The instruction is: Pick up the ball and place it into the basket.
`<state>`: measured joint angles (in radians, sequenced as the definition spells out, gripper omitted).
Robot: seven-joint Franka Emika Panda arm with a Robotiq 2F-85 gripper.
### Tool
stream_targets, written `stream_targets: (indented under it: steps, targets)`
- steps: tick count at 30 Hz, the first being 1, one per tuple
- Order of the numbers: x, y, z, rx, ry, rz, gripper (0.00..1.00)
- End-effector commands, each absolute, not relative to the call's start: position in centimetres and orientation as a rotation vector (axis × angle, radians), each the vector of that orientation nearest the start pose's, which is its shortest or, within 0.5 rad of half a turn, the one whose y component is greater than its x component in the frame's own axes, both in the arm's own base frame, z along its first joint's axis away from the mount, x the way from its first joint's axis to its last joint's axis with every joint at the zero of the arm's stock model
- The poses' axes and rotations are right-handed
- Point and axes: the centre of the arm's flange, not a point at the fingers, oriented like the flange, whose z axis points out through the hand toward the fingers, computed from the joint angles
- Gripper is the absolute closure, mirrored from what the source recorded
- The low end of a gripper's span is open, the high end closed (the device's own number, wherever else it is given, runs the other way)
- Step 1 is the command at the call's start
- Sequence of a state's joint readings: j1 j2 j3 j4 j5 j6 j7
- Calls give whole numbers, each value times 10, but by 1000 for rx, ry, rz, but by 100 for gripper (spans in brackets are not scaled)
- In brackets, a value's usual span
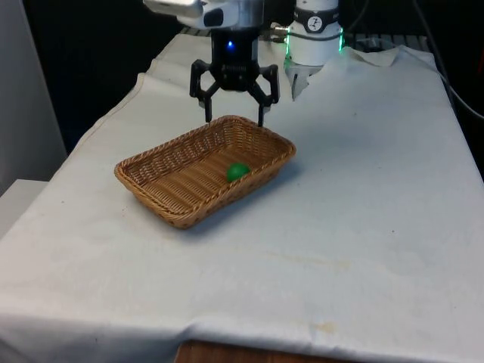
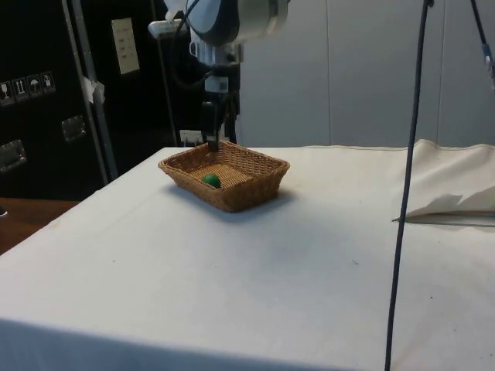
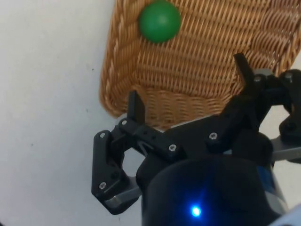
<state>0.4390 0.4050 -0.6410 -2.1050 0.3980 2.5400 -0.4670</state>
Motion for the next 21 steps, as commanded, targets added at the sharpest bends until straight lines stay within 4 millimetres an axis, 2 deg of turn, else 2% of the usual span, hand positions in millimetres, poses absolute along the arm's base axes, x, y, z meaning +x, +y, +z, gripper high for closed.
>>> stream_targets:
  steps: [1,6,7,13,21]
  targets:
    - [575,-113,276,-3172,-2,-204,0]
    - [566,-101,291,-3155,-10,-206,0]
    - [569,-106,288,-3147,-13,-220,0]
    - [559,-82,305,-3149,-28,-203,0]
    - [554,-60,314,-3144,-59,-206,0]
